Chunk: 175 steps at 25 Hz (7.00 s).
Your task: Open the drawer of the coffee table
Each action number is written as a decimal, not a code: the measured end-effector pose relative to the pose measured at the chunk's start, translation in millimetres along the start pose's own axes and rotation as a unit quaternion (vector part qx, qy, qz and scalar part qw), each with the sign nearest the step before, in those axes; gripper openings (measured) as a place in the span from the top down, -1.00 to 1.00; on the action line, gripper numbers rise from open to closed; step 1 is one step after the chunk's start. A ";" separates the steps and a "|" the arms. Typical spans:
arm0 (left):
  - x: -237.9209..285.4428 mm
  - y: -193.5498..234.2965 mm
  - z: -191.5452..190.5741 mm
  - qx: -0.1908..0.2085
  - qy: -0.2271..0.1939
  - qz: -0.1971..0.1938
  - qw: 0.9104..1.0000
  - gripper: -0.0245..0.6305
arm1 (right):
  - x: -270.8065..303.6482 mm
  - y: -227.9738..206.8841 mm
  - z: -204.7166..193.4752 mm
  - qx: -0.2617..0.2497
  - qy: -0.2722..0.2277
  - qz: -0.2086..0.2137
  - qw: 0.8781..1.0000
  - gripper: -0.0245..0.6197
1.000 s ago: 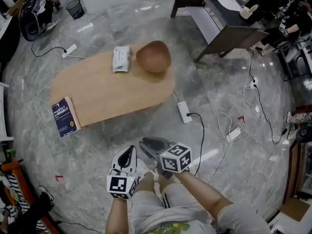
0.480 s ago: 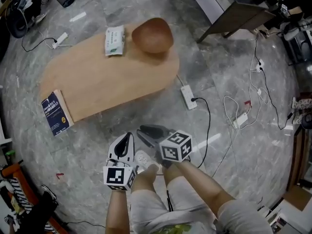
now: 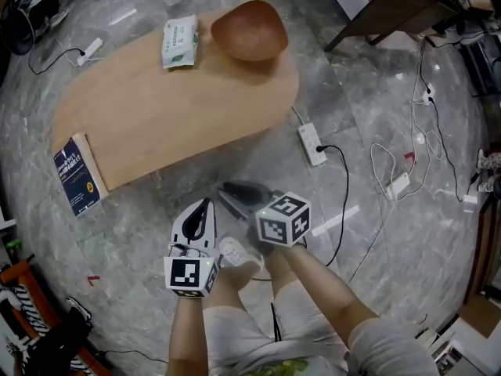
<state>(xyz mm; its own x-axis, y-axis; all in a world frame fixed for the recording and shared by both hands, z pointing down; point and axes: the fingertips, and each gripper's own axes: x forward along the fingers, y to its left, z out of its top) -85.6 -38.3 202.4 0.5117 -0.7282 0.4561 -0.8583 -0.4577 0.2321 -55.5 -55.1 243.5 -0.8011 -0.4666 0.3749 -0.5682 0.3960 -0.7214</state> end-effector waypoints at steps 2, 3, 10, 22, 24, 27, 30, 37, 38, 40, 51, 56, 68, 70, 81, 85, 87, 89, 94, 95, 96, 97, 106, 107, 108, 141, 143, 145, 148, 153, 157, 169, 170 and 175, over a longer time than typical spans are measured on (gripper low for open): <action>8.2 6.7 -9.5 0.005 -0.002 0.003 1.000 0.90 | 10.4 -9.5 -2.6 -0.002 -0.006 0.004 1.000 0.73; 12.4 10.2 -14.0 0.007 -0.004 0.006 1.000 0.90 | 15.3 -14.3 -3.9 -0.003 -0.008 0.006 1.000 0.73; 40.9 29.9 -44.3 0.036 -0.009 0.015 0.999 0.90 | 45.3 -58.8 -19.6 0.029 -0.037 0.001 0.999 0.73; 88.4 66.6 -96.1 0.057 -0.011 0.027 0.998 0.90 | 97.4 -116.3 -43.4 0.059 -0.072 0.006 0.996 0.73; 96.7 71.7 -105.9 0.063 -0.010 0.026 0.998 0.90 | 105.5 -124.7 -50.4 0.061 -0.074 0.009 0.995 0.73; 108.6 79.9 -118.6 0.073 -0.012 0.030 0.997 0.90 | 118.3 -135.3 -57.4 0.063 -0.082 0.017 0.995 0.73; 119.0 85.3 -130.5 0.082 -0.016 0.031 0.996 0.90 | 128.5 -146.3 -63.6 0.063 -0.089 0.022 0.994 0.73; 138.7 106.9 -147.5 0.110 -0.031 0.042 0.993 0.90 | 150.6 -175.6 -69.7 0.050 -0.111 0.023 0.992 0.65; 141.0 110.2 -148.1 0.114 -0.036 0.043 0.992 0.90 | 153.7 -178.9 -70.2 0.047 -0.114 0.026 0.992 0.65; 144.9 115.8 -149.5 0.121 -0.047 0.046 0.990 0.90 | 159.2 -184.8 -71.7 0.041 -0.116 0.032 0.992 0.64; 163.2 121.6 -165.2 0.160 -0.072 0.037 0.984 0.90 | 176.9 -222.8 -82.7 0.060 -0.133 0.046 0.988 0.55; 165.1 120.9 -164.4 0.173 -0.072 0.026 0.982 0.90 | 184.1 -239.8 -81.5 0.076 -0.133 0.051 0.987 0.55; 182.4 104.8 -173.1 0.167 -0.074 -0.006 0.983 0.90 | 190.0 -250.4 -59.3 0.101 -0.147 0.121 0.976 0.54; 187.6 97.1 -174.7 0.172 -0.071 -0.014 0.982 0.90 | 190.3 -250.3 -58.9 0.095 -0.151 0.134 0.975 0.54; 180.8 96.0 -189.2 0.185 -0.057 -0.023 0.981 0.90 | 185.3 -253.7 -62.0 0.112 -0.198 0.168 0.959 0.66; 176.3 109.2 -189.3 0.180 -0.056 -0.009 0.982 0.90 | 185.5 -253.0 -62.6 0.104 -0.190 0.165 0.962 0.69; 174.4 112.8 -188.8 0.176 -0.059 -0.005 0.983 0.90 | 184.6 -251.6 -63.5 0.099 -0.188 0.169 0.963 0.69; 173.8 114.2 -190.6 0.177 -0.056 -0.002 0.983 0.90 | 182.2 -251.7 -66.7 0.103 -0.189 0.173 0.961 0.70; 172.2 115.0 -192.3 0.181 -0.056 -0.003 0.982 0.90 | 174.3 -245.4 -73.5 0.106 -0.199 0.191 0.955 0.71; 171.7 115.3 -193.2 0.178 -0.056 -0.005 0.982 0.90 | 172.7 -243.0 -74.8 0.102 -0.198 0.195 0.955 0.71; 171.3 115.6 -194.2 0.173 -0.056 -0.006 0.983 0.90 | 171.2 -241.2 -76.2 0.098 -0.196 0.197 0.956 0.71; 171.2 115.6 -195.1 0.168 -0.055 -0.009 0.984 0.90 | 169.9 -240.2 -77.5 0.096 -0.193 0.197 0.956 0.71; 166.1 87.3 -194.2 0.173 -0.067 -0.040 0.982 0.90 | 157.8 -236.5 -94.5 0.113 -0.174 0.201 0.957 0.73; 165.1 82.0 -193.3 0.181 -0.068 -0.044 0.980 0.90 | 156.0 -236.2 -96.6 0.109 -0.170 0.198 0.959 0.74; 163.9 77.5 -192.1 0.190 -0.069 -0.047 0.978 0.90 | 155.1 -236.8 -98.8 0.104 -0.164 0.192 0.962 0.74; 150.7 99.5 -155.7 0.438 0.135 0.005 0.889 0.52 | 51.0 -139.8 -23.6 -0.254 -0.177 0.106 0.945 0.73; 153.9 97.1 -156.3 0.444 0.143 -0.003 0.885 0.52 | 54.9 -138.5 -24.6 -0.302 -0.148 0.080 0.938 0.73; 157.1 95.7 -155.7 0.448 0.149 -0.008 0.882 0.52 | 63.3 -138.3 -30.3 -0.363 -0.105 0.049 0.925 0.72; 160.7 95.2 -158.3 0.453 0.161 -0.014 0.877 0.52 | 72.3 -137.3 -39.0 -0.442 -0.048 0.010 0.896 0.62; 164.4 94.9 -163.4 0.460 0.175 -0.015 0.870 0.52 | 83.5 -142.0 -40.3 -0.535 0.023 -0.048 0.843 0.55; 168.3 95.4 -162.4 0.467 0.176 -0.007 0.867 0.52 | 100.4 -159.8 -47.3 -0.617 0.113 -0.106 0.772 0.55; 169.8 94.0 -163.9 0.457 0.183 -0.005 0.870 0.53 | 106.7 -161.9 -56.6 -0.702 0.148 -0.089 0.691 0.57; 169.5 93.8 -163.8 0.457 0.183 -0.007 0.871 0.54 | 106.6 -161.5 -57.0 -0.706 0.143 -0.087 0.688 0.57; 169.0 95.6 -161.5 0.453 0.170 -0.004 0.875 0.54 | 106.9 -159.7 -54.1 -0.697 0.118 -0.075 0.703 0.58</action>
<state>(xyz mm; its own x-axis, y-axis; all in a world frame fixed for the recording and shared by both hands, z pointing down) -87.6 -122.7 440.4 0.3446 -0.5991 0.7227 -0.3919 -0.7914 -0.4692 -60.6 -125.4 430.3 -0.6285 -0.5063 0.5905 -0.1496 0.8237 0.5470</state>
